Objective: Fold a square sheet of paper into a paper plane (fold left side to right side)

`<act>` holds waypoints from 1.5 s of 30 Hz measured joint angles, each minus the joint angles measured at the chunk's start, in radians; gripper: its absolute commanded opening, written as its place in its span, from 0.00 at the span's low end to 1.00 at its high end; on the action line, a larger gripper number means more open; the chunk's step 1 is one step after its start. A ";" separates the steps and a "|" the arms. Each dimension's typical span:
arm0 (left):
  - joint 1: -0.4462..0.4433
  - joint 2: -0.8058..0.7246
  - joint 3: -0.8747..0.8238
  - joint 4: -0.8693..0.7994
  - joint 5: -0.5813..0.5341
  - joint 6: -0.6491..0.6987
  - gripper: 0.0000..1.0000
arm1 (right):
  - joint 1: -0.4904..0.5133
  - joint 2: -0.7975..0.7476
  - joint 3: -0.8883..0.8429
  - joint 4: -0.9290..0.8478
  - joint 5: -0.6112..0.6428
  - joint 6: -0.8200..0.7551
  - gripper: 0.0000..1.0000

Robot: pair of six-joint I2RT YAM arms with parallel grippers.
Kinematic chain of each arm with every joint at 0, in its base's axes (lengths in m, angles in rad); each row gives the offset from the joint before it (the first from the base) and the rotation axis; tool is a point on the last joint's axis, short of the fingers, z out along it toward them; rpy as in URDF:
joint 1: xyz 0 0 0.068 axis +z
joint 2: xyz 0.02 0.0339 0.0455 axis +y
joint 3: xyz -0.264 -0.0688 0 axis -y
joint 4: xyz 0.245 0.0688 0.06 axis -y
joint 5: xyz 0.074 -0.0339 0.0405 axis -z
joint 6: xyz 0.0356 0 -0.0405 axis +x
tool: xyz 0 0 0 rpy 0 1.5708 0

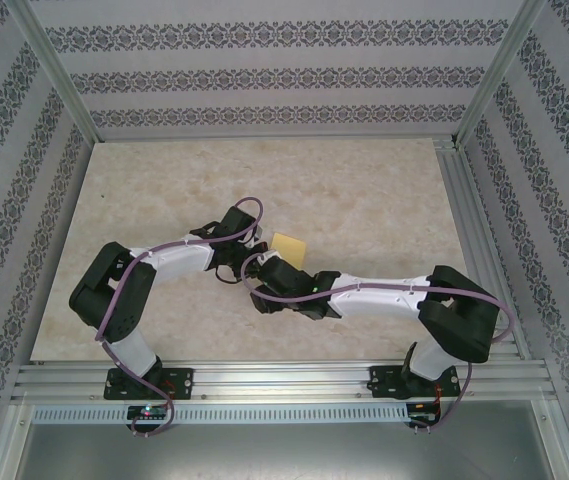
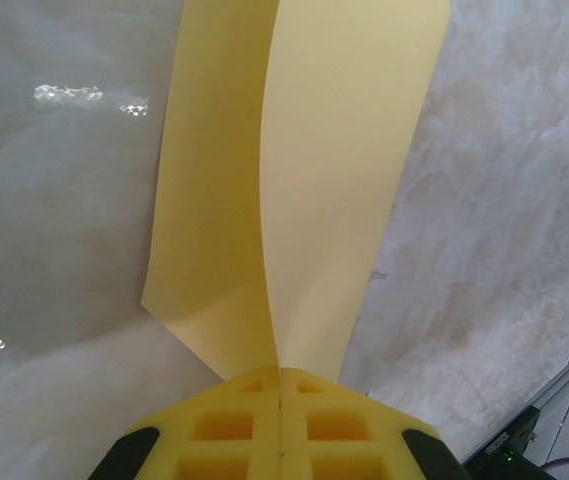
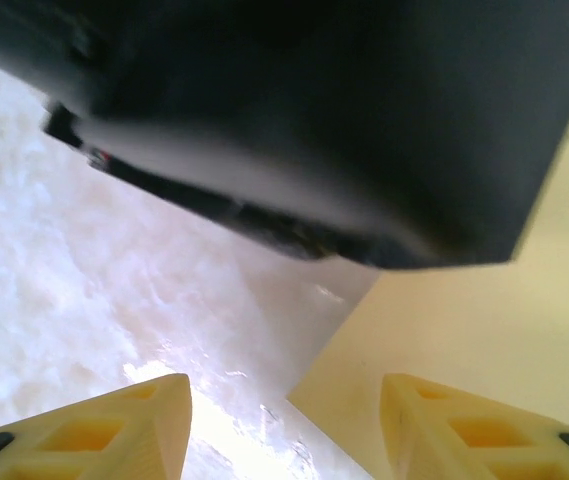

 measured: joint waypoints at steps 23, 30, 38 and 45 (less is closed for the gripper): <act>0.000 -0.002 0.003 -0.014 -0.003 0.005 0.17 | -0.022 -0.007 0.001 -0.054 0.031 -0.025 0.00; 0.000 -0.055 0.033 -0.076 -0.013 0.036 0.37 | -0.058 -0.041 -0.037 -0.030 -0.035 -0.024 0.00; 0.030 -0.134 0.094 -0.158 -0.047 0.097 0.29 | -0.108 -0.052 -0.072 0.008 -0.106 -0.021 0.00; 0.041 0.040 0.258 -0.166 -0.017 0.166 0.17 | -0.127 -0.052 -0.088 0.031 -0.146 -0.013 0.00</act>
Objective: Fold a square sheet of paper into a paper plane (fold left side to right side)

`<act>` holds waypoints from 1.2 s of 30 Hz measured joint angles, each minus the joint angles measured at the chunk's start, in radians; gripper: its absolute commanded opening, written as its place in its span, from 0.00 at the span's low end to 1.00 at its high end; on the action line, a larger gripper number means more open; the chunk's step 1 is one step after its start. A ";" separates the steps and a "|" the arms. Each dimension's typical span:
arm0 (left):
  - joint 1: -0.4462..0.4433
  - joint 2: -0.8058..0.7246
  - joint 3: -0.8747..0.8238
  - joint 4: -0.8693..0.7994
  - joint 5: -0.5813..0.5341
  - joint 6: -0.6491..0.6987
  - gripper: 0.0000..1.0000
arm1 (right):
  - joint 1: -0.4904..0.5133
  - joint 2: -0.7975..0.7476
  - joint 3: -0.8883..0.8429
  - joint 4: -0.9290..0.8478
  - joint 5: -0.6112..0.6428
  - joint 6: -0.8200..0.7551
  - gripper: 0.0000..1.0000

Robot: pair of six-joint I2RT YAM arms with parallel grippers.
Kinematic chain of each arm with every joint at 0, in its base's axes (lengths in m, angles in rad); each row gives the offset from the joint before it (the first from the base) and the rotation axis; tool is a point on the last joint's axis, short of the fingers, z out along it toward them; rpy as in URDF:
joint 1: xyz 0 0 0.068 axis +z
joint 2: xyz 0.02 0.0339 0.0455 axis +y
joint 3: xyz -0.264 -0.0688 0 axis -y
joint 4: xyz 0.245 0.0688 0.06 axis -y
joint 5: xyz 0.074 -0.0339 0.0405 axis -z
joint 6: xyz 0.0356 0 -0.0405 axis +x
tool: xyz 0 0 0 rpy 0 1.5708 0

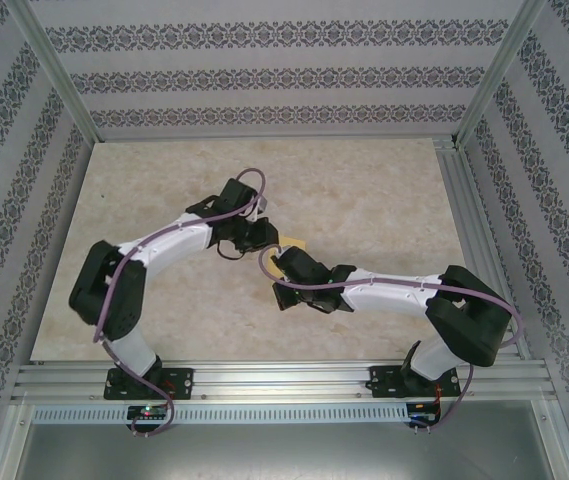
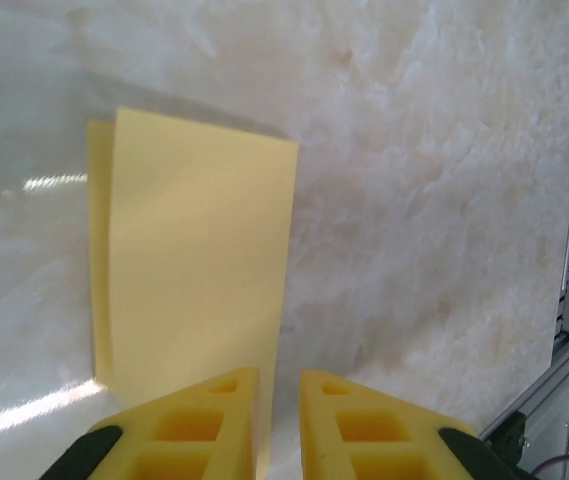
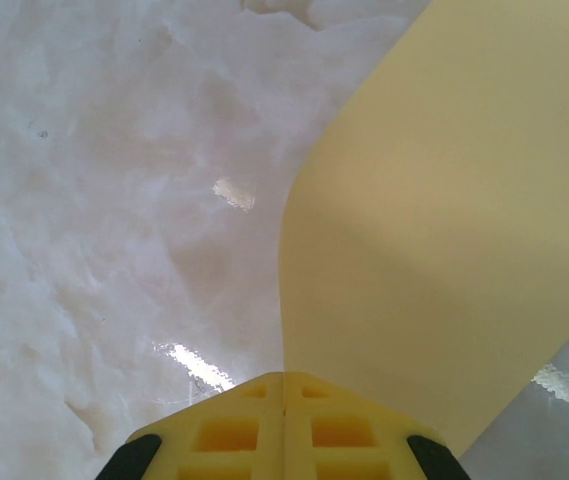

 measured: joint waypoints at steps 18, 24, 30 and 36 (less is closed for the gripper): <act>-0.005 0.321 0.162 0.008 0.042 0.064 0.12 | -0.093 0.000 -0.034 0.067 -0.117 0.053 0.00; -0.010 0.343 0.162 0.008 0.042 0.074 0.10 | -0.142 0.000 -0.063 0.082 -0.156 0.082 0.00; -0.014 0.343 0.162 0.009 0.042 0.074 0.10 | -0.171 0.001 -0.067 0.084 -0.184 0.101 0.00; -0.014 0.344 0.162 0.009 0.042 0.075 0.09 | -0.190 0.010 -0.067 0.084 -0.196 0.102 0.00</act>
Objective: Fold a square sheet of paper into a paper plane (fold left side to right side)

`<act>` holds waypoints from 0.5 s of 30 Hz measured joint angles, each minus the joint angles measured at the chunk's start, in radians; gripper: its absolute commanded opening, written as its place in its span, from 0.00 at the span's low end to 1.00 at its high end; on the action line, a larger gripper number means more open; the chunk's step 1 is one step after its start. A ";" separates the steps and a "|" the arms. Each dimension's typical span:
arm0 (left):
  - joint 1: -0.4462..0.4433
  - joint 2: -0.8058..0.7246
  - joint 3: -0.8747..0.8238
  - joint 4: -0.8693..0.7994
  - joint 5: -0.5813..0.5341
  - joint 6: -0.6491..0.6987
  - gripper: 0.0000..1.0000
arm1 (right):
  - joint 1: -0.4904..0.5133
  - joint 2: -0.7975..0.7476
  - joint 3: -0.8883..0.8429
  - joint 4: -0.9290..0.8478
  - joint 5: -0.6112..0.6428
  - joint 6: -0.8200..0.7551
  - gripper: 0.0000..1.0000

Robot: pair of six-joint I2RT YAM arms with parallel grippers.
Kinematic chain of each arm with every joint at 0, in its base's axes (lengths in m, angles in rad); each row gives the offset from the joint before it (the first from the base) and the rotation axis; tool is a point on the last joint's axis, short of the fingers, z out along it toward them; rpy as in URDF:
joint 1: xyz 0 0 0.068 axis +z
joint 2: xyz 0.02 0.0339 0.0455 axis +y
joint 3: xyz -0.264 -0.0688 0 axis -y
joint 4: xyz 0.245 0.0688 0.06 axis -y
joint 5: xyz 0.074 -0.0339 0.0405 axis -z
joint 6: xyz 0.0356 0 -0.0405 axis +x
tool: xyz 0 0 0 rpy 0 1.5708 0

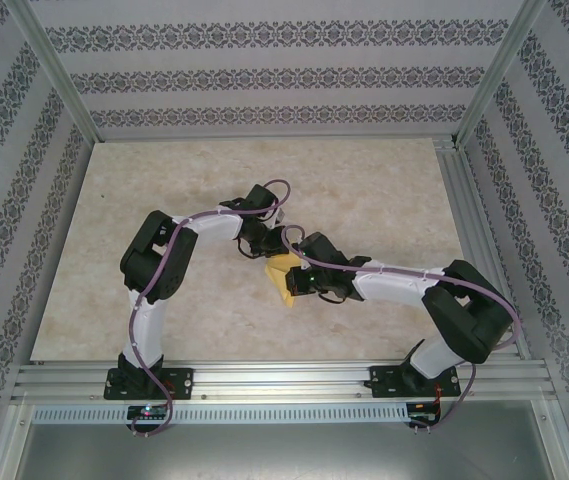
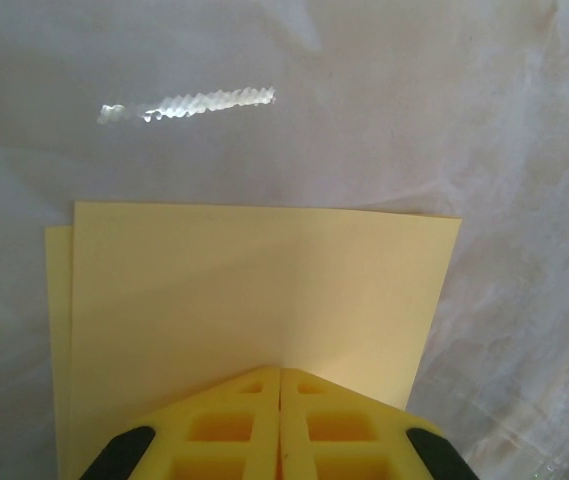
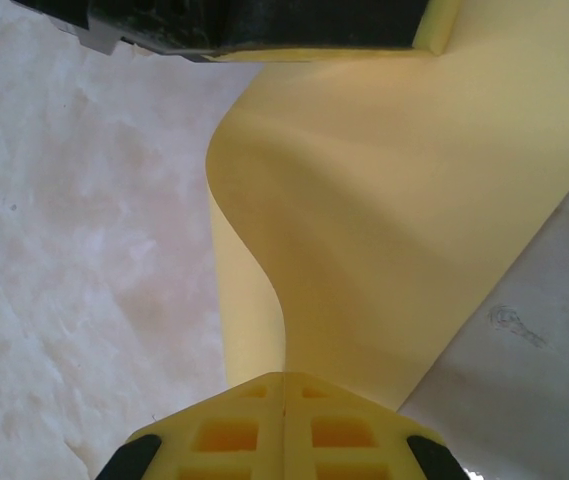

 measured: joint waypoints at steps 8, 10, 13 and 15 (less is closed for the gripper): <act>-0.002 0.000 0.000 0.001 0.000 0.002 0.08 | -0.029 0.019 0.002 -0.012 -0.006 -0.001 0.00; -0.005 0.000 0.000 0.002 0.000 0.002 0.08 | -0.034 0.025 0.005 -0.015 -0.006 -0.001 0.00; -0.009 0.000 0.000 0.003 -0.001 0.002 0.08 | -0.041 0.038 0.012 -0.020 -0.010 -0.002 0.00; -0.011 0.000 0.000 0.003 -0.003 0.002 0.07 | -0.047 0.047 0.019 -0.021 -0.012 -0.002 0.00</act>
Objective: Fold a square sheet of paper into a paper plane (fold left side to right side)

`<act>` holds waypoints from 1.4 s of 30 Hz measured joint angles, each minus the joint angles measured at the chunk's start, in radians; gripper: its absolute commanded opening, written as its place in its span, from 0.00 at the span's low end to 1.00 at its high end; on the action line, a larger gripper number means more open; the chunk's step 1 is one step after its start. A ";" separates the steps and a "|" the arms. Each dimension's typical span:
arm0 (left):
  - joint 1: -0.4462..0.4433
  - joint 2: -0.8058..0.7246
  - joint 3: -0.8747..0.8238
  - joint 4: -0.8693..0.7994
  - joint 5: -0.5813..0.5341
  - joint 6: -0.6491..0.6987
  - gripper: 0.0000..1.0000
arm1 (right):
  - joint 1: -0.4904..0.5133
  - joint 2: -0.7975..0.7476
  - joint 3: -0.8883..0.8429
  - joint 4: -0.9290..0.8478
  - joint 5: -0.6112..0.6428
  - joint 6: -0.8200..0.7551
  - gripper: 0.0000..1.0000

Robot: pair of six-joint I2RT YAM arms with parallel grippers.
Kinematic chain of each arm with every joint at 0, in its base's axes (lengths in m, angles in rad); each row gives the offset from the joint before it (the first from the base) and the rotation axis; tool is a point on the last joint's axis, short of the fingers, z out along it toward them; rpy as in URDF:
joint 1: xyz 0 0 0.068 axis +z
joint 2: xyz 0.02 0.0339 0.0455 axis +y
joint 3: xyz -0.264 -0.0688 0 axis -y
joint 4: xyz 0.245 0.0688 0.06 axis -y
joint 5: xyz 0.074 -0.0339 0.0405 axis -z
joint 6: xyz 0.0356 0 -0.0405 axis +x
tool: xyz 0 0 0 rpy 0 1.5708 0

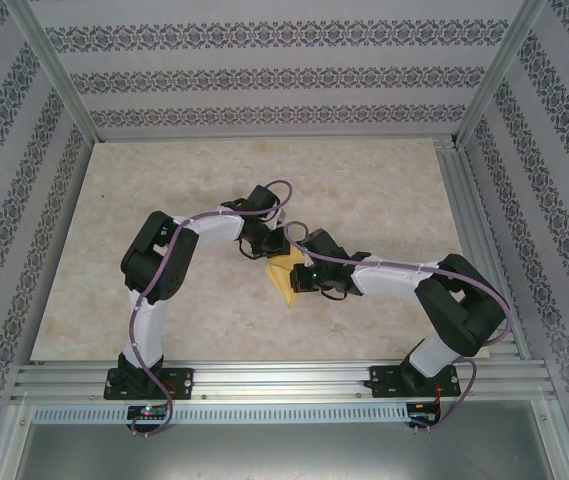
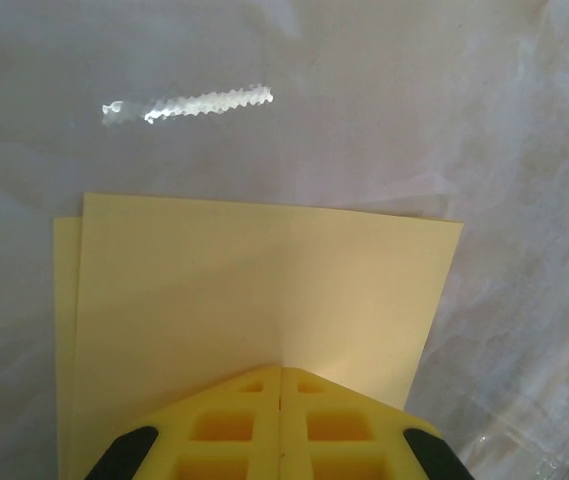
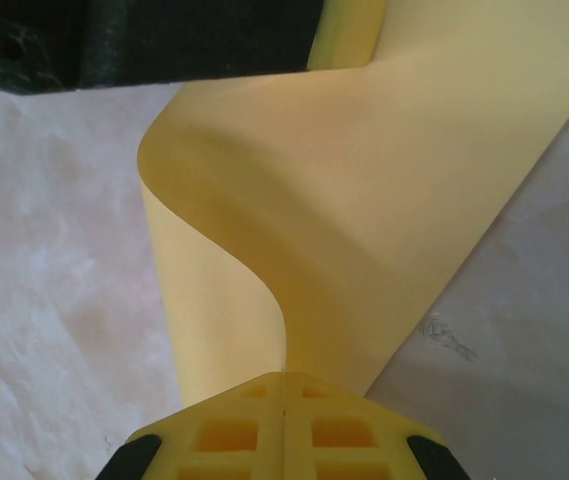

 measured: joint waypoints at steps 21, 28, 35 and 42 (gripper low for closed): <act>-0.002 0.000 0.000 0.001 0.000 0.000 0.07 | -0.006 0.006 0.005 -0.001 -0.004 -0.002 0.00; -0.002 0.000 0.000 0.001 0.000 0.000 0.06 | -0.006 0.021 0.005 -0.001 -0.004 -0.002 0.00; -0.002 0.000 0.000 0.001 0.000 0.000 0.07 | -0.006 0.023 0.005 -0.001 -0.004 -0.002 0.00; -0.002 0.000 0.000 0.001 0.000 0.000 0.06 | -0.006 0.043 0.005 -0.002 -0.002 0.001 0.00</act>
